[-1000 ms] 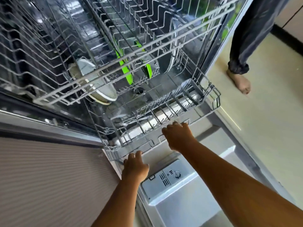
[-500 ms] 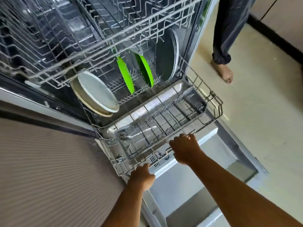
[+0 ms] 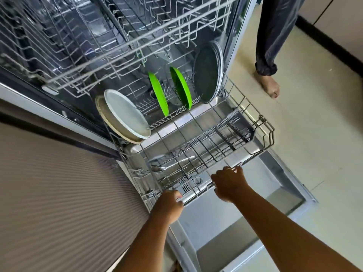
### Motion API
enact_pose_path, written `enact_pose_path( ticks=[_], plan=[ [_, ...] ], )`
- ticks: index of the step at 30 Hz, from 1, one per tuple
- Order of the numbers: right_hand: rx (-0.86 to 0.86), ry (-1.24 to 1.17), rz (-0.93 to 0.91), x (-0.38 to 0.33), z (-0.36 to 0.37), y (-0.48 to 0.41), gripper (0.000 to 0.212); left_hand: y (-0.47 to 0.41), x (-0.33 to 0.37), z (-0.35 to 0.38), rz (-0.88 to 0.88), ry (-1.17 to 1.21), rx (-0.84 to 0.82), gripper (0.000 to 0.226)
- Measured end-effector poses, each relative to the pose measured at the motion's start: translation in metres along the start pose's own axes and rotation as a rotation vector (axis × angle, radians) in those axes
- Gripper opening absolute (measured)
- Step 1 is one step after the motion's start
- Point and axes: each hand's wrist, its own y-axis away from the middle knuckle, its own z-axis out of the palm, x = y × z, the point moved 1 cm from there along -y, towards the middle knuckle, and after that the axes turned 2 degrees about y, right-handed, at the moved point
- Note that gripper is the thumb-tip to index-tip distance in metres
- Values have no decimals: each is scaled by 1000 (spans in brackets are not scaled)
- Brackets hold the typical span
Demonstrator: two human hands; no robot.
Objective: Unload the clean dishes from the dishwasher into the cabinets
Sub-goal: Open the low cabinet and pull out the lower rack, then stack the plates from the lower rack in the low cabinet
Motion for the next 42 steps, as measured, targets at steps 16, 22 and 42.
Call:
enact_pose_path(
  ticks=[16, 22, 42],
  plan=[
    [-225, -121, -32, -24, -59, -33, 40, -29, 22, -113, 8, 440, 604, 30],
    [100, -447, -211, -86, -127, -70, 33, -47, 7, -175, -126, 553, 1011, 47],
    [162, -718, -255, -154, -146, -125, 71, -102, 3, -216, -376, 286, 665, 40]
  ],
)
